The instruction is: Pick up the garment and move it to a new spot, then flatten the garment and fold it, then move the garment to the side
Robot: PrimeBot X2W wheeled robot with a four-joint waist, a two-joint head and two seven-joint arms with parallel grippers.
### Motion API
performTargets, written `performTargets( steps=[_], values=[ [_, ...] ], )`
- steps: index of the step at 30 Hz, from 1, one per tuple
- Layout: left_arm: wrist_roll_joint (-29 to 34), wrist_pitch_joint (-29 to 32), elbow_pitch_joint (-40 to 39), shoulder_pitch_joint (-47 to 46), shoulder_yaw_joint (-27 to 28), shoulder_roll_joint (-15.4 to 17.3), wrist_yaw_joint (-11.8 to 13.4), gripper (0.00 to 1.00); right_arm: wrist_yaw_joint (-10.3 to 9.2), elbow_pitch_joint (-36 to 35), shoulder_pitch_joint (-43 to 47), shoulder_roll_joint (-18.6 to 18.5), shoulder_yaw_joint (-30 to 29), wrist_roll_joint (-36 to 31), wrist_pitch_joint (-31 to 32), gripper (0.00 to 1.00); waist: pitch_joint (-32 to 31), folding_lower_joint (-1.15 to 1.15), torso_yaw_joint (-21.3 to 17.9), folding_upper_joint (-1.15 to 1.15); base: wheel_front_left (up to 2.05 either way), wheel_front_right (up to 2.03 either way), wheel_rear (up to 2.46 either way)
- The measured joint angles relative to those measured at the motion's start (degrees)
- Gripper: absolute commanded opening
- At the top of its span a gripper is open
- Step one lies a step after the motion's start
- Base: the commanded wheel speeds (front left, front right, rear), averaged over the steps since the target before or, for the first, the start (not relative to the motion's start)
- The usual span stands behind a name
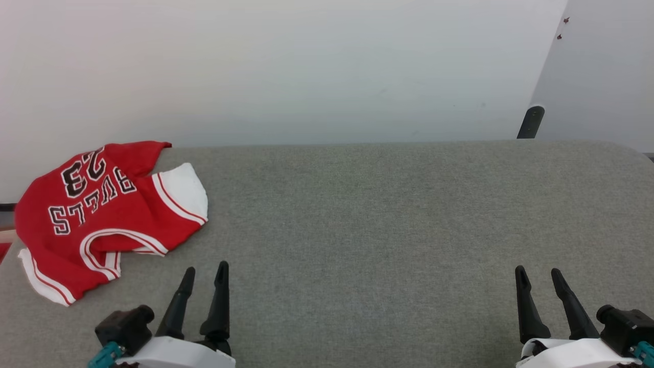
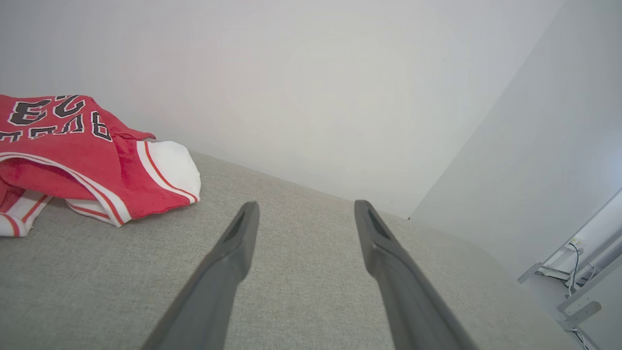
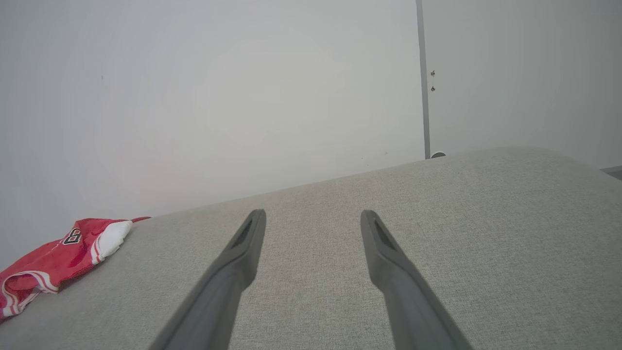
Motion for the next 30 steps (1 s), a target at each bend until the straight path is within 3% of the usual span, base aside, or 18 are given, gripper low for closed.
performTargets(
  steps=[30],
  values=[
    [11.5, -3.4, 0.0, 0.3, -2.2, 1.3, -0.3, 1.00, 0.00, -1.5, 0.4, 0.0, 0.9, -13.3, -3.5, 1.00, -1.3, 0.00, -0.6, 0.00, 0.00, 0.00, 0.00]
  ],
)
